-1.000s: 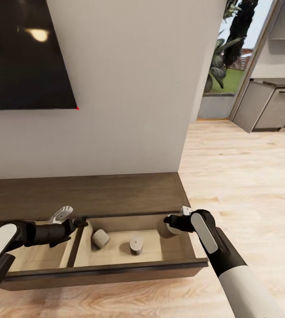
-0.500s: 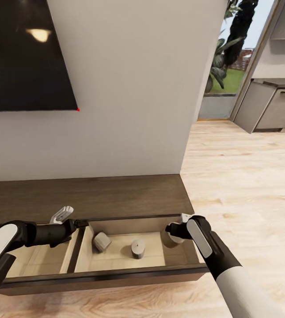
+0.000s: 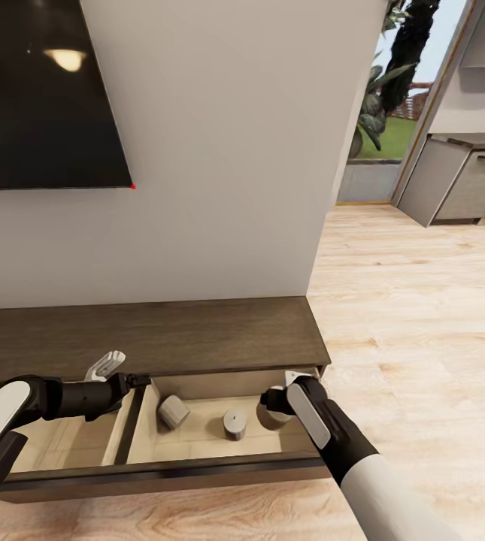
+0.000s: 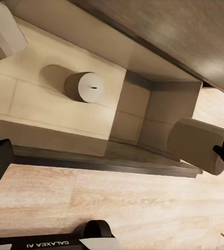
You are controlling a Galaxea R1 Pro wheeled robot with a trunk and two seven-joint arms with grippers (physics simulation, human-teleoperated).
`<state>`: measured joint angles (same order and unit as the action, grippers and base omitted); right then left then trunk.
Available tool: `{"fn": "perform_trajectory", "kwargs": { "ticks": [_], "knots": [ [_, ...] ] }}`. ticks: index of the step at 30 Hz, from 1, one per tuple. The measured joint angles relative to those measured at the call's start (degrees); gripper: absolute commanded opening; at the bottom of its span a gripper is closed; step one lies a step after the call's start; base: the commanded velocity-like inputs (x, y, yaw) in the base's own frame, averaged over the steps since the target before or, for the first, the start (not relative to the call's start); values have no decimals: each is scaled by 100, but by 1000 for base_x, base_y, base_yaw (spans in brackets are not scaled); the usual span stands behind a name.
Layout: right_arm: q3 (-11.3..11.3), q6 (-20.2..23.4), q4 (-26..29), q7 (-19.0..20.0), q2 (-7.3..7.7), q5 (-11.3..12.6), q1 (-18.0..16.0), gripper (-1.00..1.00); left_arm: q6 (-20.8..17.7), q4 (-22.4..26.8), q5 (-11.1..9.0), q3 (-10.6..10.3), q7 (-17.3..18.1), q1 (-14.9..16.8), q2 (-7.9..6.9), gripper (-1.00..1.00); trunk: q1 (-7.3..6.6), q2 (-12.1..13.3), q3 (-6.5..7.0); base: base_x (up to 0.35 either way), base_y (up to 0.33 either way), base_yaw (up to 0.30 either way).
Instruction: Place each of the two pumpkins and all three candles from the living room inside a cabinet in the living room (use any cabinet), then make sure every cabinet is closed, and position the cauldron so it is next to a table in the living room.
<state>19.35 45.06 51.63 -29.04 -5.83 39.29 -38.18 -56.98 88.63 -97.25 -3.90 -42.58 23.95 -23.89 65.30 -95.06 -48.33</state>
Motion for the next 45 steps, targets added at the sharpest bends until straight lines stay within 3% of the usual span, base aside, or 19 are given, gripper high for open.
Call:
{"fn": "perform_trajectory", "kwargs": {
  "ticks": [6, 13, 22, 34, 38, 45],
  "knots": [
    [29, -123, -226, -26, -143, -44, -12, -100, 0, 0, 0, 0, 0, 0, 9, 100, -1, 0, 0, 113, 27, 0],
    [380, -246, -558, -138, -174, -39, -184, -100, 0, 3, 0, 0, 0, 0, 11, 100, 0, 0, 0, 14, 2, 0],
    [410, -242, -751, -456, -175, -48, -221, -100, 0, 1, 0, 0, 2, 0, 11, 100, 0, 0, 0, 65, 0, 0],
    [443, -283, -781, -489, -175, -57, -229, -100, 1, 12, -29, 0, 5, 0, 27, 100, 0, 0, 0, 44, 0, 0],
    [723, -446, -841, -489, -173, -44, -227, -100, 0, 30, -34, 12, 9, 0, 28, 100, 0, 0, 0, 0, 0, 0],
    [862, -486, -929, -466, -168, -50, -227, -100, 0, 42, -34, 20, 11, 0, 45, 100, 154, -279, -125, 0, 0, 0]
  ]
}}
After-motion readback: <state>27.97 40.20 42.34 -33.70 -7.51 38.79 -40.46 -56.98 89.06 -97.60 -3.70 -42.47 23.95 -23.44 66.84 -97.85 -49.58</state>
